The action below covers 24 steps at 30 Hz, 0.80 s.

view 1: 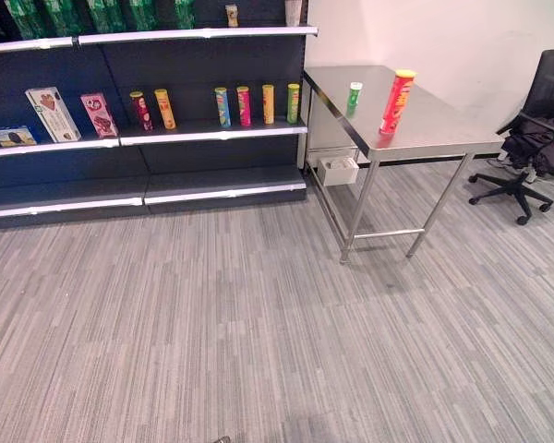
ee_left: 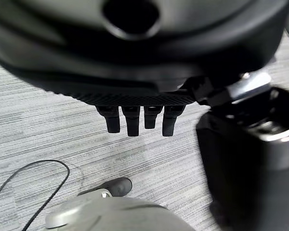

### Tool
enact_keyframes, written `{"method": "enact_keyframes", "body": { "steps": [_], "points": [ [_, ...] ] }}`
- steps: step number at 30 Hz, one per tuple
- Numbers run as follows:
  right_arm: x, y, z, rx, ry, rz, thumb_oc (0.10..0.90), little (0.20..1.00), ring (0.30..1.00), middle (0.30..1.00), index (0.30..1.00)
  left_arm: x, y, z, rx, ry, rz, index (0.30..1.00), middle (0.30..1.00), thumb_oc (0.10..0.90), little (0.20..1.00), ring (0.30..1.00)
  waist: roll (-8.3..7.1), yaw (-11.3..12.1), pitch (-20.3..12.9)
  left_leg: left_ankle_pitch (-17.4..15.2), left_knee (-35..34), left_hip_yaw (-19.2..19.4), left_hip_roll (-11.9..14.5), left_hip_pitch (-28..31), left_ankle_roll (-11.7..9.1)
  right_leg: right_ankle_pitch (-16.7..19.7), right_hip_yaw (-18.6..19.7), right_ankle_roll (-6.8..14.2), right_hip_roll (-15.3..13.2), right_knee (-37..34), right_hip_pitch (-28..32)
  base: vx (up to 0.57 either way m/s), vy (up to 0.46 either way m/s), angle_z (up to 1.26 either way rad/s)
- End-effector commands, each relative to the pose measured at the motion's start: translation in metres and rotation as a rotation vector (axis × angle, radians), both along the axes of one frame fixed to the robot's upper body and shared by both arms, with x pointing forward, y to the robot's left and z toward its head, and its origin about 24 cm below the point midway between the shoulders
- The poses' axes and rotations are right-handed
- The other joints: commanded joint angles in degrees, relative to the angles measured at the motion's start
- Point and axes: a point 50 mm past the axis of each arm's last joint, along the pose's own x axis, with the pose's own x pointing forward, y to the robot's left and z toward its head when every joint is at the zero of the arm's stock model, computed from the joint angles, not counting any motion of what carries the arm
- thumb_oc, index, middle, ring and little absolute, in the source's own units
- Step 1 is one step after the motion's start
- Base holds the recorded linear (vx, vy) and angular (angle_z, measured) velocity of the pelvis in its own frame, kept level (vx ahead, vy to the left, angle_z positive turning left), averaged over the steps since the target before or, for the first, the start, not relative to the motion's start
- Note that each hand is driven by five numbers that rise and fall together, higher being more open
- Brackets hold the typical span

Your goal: Put the goods on the table back onto the shelves and tidy them up.

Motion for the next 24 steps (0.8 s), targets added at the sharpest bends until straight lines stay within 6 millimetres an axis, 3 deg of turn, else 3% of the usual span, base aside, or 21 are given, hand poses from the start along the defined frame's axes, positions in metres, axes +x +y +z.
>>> {"method": "enact_keyframes", "body": {
  "steps": [1,13,20,21,22,23,24],
  "points": [
    [0.032,-0.012,0.008,-0.053,-0.103,0.009,0.800,0.900,0.900,0.900,0.900,0.027,0.004,0.007,0.008,-0.110,0.023,0.900,0.900,0.800,0.900,0.900,-1.79,-0.3,-0.5,-0.7,-6.6,-6.4,-1.0,2.0,-2.8,6.6,5.4,6.8,-1.6,-10.2,4.3,-0.01,-0.001,-0.05],
    [0.034,-0.008,0.008,-0.060,-0.103,0.056,0.800,0.900,0.900,0.900,0.900,0.017,0.001,0.003,0.024,-0.071,0.049,0.900,0.900,0.800,0.900,0.900,-1.82,0.0,-0.5,-0.7,-6.6,-6.6,-1.1,2.3,-2.7,6.4,5.1,6.8,-1.6,-10.2,4.7,0.00,-0.006,-0.02],
    [0.030,-0.012,0.008,-0.070,-0.076,0.030,0.800,0.900,0.900,0.900,0.900,0.027,0.002,0.005,0.037,-0.093,0.066,0.900,0.900,0.800,0.900,0.900,-1.49,-0.5,1.1,-0.3,-6.6,-7.1,-0.3,2.0,-2.7,5.8,5.6,6.1,-1.1,-8.9,3.4,0.04,-0.079,0.00],
    [0.034,-0.013,0.009,-0.075,-0.092,0.025,0.800,0.900,0.900,0.900,0.900,0.032,0.002,0.007,0.034,-0.107,0.069,0.900,0.900,0.800,0.900,0.900,-1.64,-0.6,1.8,-0.5,-4.9,-7.0,-0.1,0.7,-2.8,5.4,6.0,5.8,-0.8,-7.8,2.4,0.00,-0.243,-0.05],
    [0.049,-0.020,0.015,-0.098,-0.154,0.024,0.800,0.900,0.900,0.900,0.900,0.053,0.001,0.013,0.007,-0.182,0.092,0.900,0.900,0.800,0.900,0.900,-3.15,-0.4,5.8,-2.4,18.6,-7.4,-2.8,-12.9,-3.4,4.0,7.0,3.7,-1.0,-4.3,0.7,0.10,-0.208,0.09],
    [0.053,-0.024,0.018,-0.110,-0.164,0.025,0.800,0.900,0.900,0.900,0.900,0.056,-0.002,0.014,-0.010,-0.199,0.117,0.900,0.900,0.800,0.900,0.900,-2.92,0.0,6.0,-1.6,17.8,-6.9,-4.2,-18.0,-2.4,3.2,6.8,3.7,-1.0,-5.0,1.4,0.34,-0.127,0.90],
    [0.056,-0.026,0.020,-0.117,-0.183,0.026,0.800,0.900,0.900,0.900,0.900,0.059,-0.002,0.016,-0.010,-0.228,0.125,0.900,0.900,0.800,0.900,0.900,-2.25,1.0,5.7,3.5,10.8,-6.6,-3.5,-20.8,-2.9,2.2,7.4,4.0,-0.1,-6.4,3.6,0.56,0.066,0.70]
  ]
}}
